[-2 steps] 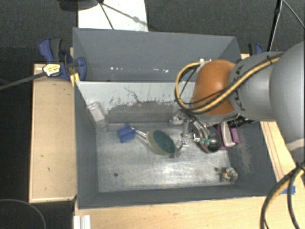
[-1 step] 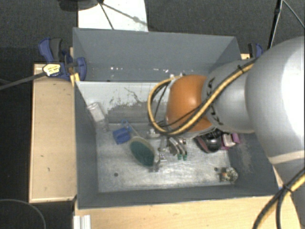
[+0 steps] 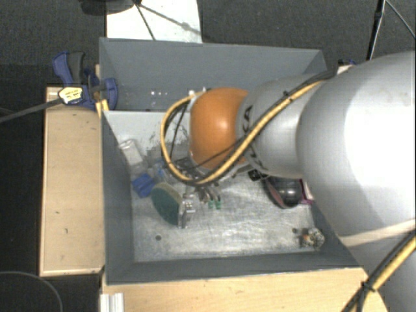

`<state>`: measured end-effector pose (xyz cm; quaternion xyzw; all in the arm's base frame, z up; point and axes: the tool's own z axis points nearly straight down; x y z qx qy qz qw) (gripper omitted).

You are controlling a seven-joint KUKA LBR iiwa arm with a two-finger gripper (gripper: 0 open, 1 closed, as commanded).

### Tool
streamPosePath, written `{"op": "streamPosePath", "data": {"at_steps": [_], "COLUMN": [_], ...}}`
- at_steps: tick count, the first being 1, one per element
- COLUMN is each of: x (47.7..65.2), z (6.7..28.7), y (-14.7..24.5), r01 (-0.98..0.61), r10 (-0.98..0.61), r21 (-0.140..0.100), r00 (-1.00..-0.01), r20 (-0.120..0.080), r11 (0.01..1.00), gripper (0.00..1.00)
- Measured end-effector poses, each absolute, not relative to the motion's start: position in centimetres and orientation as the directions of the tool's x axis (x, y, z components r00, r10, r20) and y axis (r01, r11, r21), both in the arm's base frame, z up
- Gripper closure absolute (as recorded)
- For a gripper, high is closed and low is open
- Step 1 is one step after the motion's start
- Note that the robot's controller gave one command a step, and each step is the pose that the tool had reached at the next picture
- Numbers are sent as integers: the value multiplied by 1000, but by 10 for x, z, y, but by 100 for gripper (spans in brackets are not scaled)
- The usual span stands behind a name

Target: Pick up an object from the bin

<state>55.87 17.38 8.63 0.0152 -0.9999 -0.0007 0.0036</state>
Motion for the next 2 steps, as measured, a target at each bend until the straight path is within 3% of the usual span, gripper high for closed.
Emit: {"op": "streamPosePath", "data": {"at_steps": [1,2], "x": [545,535], "z": [87,86], "y": [208,214], "r01": [-55,-69], "r10": [-55,-69], "r21": [-13,-20], "r00": [-999,-998], "r20": [0,4], "r11": [998,997], "gripper": [0,0]}}
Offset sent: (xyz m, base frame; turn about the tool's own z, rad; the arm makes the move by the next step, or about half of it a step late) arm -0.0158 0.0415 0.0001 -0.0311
